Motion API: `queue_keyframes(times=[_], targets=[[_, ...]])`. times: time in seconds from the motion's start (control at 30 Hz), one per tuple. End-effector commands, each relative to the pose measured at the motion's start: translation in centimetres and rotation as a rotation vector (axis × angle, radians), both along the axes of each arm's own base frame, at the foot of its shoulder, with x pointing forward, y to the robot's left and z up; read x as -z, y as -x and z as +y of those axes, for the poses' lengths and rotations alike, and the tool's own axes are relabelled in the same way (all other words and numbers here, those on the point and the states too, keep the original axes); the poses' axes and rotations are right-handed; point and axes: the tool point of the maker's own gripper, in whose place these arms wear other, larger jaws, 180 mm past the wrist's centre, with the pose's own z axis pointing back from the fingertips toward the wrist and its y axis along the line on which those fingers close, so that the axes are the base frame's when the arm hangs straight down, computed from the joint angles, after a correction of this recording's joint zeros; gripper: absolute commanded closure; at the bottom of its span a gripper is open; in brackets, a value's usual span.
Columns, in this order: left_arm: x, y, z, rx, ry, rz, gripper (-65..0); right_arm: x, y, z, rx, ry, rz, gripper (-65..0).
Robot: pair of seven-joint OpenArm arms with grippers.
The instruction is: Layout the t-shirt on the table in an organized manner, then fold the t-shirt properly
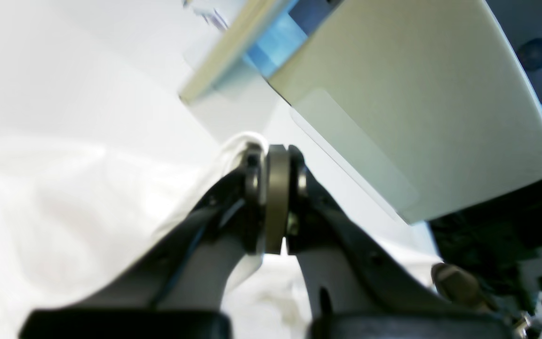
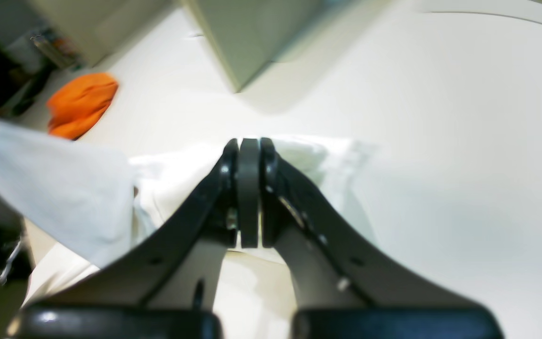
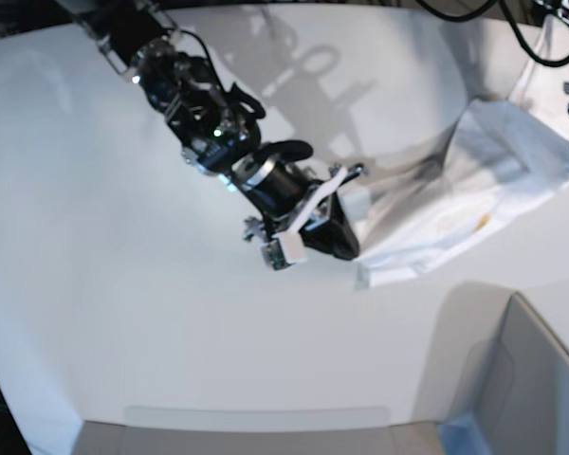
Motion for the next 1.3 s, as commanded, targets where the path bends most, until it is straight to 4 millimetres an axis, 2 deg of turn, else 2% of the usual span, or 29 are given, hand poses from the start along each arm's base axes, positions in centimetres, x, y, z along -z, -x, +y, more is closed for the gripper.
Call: queue_keyframes(times=[0.0,0.1,0.2,0.27,0.33,0.4,0.43,0.47,0.6,0.67,0.77,0.83,0.9,0.97,1.1,1.17,1.27], targets=[[-0.9,-0.1,-0.2,0.016,-0.015,-0.02,0.0,-2.6,-0.6,-0.4,0.014,-0.043,-0.075,0.0],[0.4,0.1,-0.8,0.023,0.028,0.002,0.0,-2.7,-1.2,-1.9,0.046,-0.033,-0.086,0.0],[1.9,0.3,-1.3,0.03,0.084,0.025,0.0,-2.8,-2.7,-4.5,0.123,-0.029,-0.091,0.0],[3.1,0.5,-1.8,0.032,0.131,0.041,0.0,-3.4,-4.0,-7.3,0.205,-0.036,-0.101,0.0],[4.3,0.7,-2.3,0.028,0.18,0.052,0.0,-3.5,-5.2,-11.1,0.294,-0.024,-0.108,0.0],[5.3,0.6,-2.9,0.038,0.219,0.063,0.0,-3.8,-6.0,-14.0,0.349,-0.028,-0.105,0.0],[5.9,0.4,-3.1,0.045,0.243,0.068,0.0,-4.1,-6.5,-16.1,0.392,-0.034,-0.103,0.0],[6.7,0.4,-3.2,0.05,0.271,0.077,0.0,-4.2,-6.8,-18.1,0.431,-0.043,-0.095,0.0],[9.3,0.7,-3.2,0.038,0.365,0.109,0.0,-5.0,-7.0,-23.8,0.541,-0.091,-0.082,0.0],[10.2,0.5,-3.8,0.054,0.398,0.121,0.0,-4.8,-6.7,-24.8,0.547,-0.087,-0.069,0.0],[10.7,0.2,-4.3,0.071,0.414,0.129,0.0,-4.6,-6.0,-24.8,0.536,-0.068,-0.068,0.0],[9.9,0.0,-4.2,0.075,0.387,0.118,0.0,-4.9,-5.4,-24.3,0.522,-0.072,-0.078,0.0],[7.9,-0.6,-3.4,0.096,0.307,0.103,0.0,-5.9,-5.0,-23.7,0.505,-0.075,-0.106,0.0],[5.2,-1.5,-2.6,0.12,0.201,0.074,0.0,-7.3,-4.6,-23.4,0.499,-0.06,-0.156,0.0],[-1.1,-4.0,-1.5,0.142,0.008,-0.038,0.0,-9.7,-4.9,-24.3,0.514,-0.026,-0.258,0.0],[-3.6,-4.9,-0.6,0.132,-0.074,-0.076,0.0,-11.6,-4.9,-24.5,0.52,-0.058,-0.35,0.0],[-8.4,-5.0,1.1,0.064,-0.172,-0.195,0.0,-15.6,-4.7,-23.8,0.478,-0.112,-0.523,0.0]])
